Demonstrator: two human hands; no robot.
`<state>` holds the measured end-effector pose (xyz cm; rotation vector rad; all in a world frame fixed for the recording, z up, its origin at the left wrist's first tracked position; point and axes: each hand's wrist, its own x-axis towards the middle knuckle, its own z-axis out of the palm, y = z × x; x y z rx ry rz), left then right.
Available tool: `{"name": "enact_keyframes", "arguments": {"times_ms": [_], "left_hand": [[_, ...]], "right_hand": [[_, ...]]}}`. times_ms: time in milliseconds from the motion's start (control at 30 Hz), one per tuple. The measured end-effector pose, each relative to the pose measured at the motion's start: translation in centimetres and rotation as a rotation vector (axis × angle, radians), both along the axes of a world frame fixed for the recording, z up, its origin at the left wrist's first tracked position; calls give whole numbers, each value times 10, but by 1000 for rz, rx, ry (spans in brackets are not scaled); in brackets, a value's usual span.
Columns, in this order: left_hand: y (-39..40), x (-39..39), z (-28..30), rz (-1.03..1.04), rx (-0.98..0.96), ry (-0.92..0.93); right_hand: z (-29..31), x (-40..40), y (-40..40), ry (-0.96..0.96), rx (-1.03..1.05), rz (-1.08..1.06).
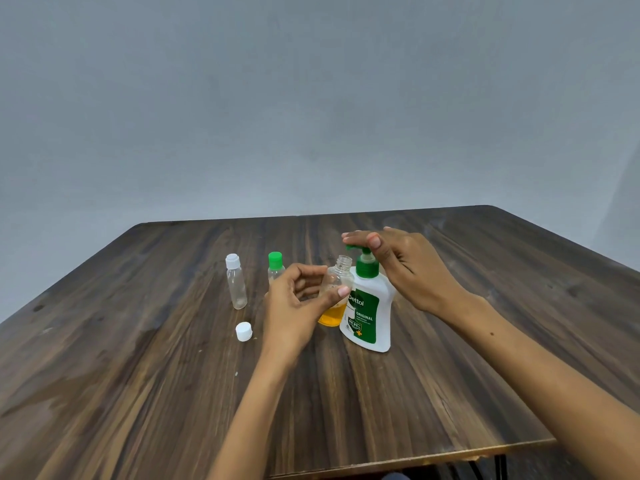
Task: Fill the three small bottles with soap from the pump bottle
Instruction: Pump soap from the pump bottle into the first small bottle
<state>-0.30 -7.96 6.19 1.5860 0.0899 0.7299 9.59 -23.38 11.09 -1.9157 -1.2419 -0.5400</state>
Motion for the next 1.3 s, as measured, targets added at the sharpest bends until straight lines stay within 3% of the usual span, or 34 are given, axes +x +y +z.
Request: {"name": "enact_keyframes", "arguments": {"times_ms": [1300], "left_hand": [[-3, -2, 6, 1, -6, -5]], "right_hand": [[-15, 1, -2, -51, 59, 8]]}}
